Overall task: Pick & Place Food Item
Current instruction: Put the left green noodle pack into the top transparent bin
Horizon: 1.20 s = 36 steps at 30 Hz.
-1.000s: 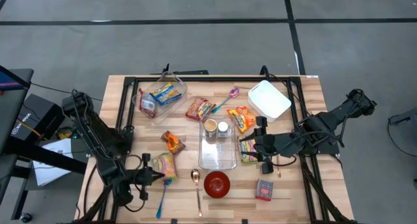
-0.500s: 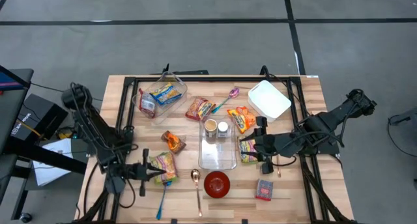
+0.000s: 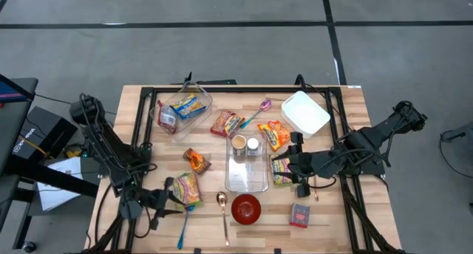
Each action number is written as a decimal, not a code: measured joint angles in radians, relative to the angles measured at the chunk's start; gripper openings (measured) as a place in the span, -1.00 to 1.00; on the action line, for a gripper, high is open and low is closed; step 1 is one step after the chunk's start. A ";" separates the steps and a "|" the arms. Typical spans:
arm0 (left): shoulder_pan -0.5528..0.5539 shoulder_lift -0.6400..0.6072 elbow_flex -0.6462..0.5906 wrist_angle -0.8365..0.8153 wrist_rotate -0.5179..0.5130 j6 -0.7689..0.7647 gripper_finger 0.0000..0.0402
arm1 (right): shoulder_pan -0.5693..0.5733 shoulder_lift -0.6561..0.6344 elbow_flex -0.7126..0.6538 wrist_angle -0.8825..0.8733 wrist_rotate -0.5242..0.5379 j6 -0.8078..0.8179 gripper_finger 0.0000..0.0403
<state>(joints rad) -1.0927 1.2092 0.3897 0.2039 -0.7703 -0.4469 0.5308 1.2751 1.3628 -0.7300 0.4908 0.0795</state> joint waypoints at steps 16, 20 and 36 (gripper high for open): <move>-0.023 0.257 0.004 0.179 -0.068 0.180 -0.08 | 0.000 0.000 0.000 -0.006 -0.002 0.038 -0.11; -0.019 0.288 0.005 0.170 -0.096 0.186 -0.15 | 0.000 0.000 0.000 -0.006 -0.002 0.045 -0.11; 0.028 0.527 0.365 -0.423 -0.125 0.149 -0.07 | 0.000 0.000 0.000 -0.005 -0.001 0.045 -0.11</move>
<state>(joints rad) -1.0643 1.7362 0.7550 -0.2192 -0.8957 -0.2975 0.5308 1.2755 1.3628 -0.7351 0.4894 0.1246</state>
